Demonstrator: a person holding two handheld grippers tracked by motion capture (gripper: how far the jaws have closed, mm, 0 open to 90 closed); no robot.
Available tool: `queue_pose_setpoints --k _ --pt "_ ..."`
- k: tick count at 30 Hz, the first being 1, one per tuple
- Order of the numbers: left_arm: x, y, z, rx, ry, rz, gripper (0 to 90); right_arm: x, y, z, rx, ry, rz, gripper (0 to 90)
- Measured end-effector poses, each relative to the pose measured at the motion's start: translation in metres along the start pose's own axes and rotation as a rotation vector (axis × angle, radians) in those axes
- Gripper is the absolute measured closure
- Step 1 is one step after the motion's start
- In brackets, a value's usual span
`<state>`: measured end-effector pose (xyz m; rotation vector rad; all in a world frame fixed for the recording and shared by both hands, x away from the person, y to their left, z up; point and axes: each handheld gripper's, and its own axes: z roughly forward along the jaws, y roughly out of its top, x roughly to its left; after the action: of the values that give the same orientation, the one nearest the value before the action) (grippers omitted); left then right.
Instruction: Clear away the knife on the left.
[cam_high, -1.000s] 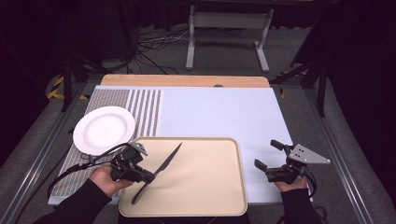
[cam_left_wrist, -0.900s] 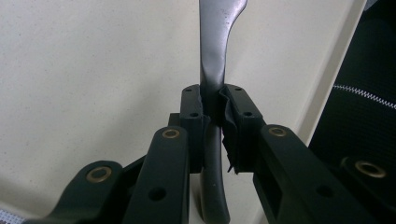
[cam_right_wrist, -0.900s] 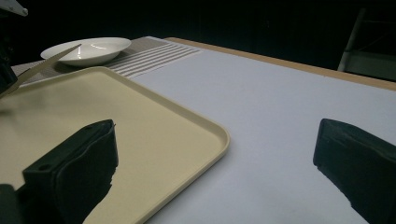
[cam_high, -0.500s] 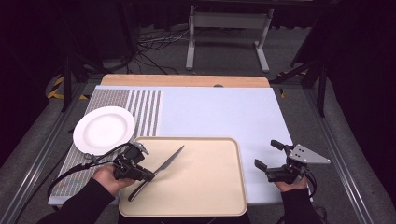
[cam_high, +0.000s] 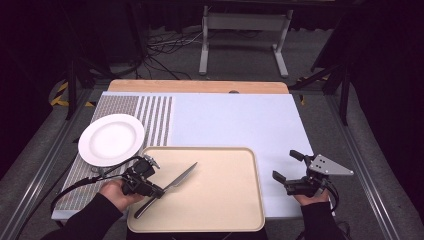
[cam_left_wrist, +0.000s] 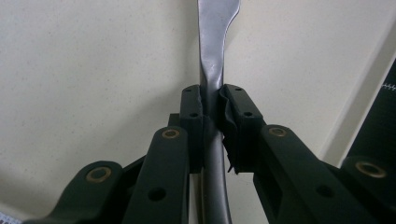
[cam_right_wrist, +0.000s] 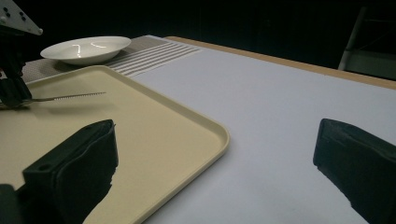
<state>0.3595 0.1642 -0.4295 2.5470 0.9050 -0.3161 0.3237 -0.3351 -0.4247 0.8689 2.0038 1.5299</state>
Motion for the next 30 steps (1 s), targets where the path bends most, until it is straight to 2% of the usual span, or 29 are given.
queue_pose_setpoints --k 4,11,12,15,19,22,24,28,30 --pt "0.0 -0.001 0.001 0.01 -0.002 -0.008 79.6 0.0 0.0 0.0 0.001 0.0 0.0 0.7" --pt "0.0 -0.001 0.002 0.012 0.009 0.01 78.8 0.0 0.0 0.0 0.001 0.002 0.0 0.7" --pt "-0.001 -0.001 0.0 -0.005 0.01 0.014 78.5 0.0 0.0 0.0 0.002 0.002 0.0 0.7" --pt "-0.002 0.0 -0.008 -0.079 0.019 0.039 68.4 0.0 0.0 0.0 0.0 0.002 0.001 0.7" --pt "-0.005 0.001 -0.017 -0.154 0.021 0.055 63.3 0.0 0.0 0.001 0.002 0.003 -0.001 0.7" --pt "-0.007 0.002 -0.022 -0.209 0.031 0.087 64.9 0.0 0.0 0.001 0.001 0.003 0.001 0.7" --pt "-0.006 0.004 -0.025 -0.228 0.022 0.096 71.2 0.0 0.0 0.001 0.003 0.001 -0.002 0.7" --pt "-0.012 0.01 -0.03 -0.274 0.049 0.115 88.4 0.0 0.0 0.002 0.006 0.002 0.0 0.7" --pt "-0.014 0.015 -0.031 -0.292 0.027 0.119 90.0 0.0 0.0 0.002 0.005 0.001 0.001 0.7"
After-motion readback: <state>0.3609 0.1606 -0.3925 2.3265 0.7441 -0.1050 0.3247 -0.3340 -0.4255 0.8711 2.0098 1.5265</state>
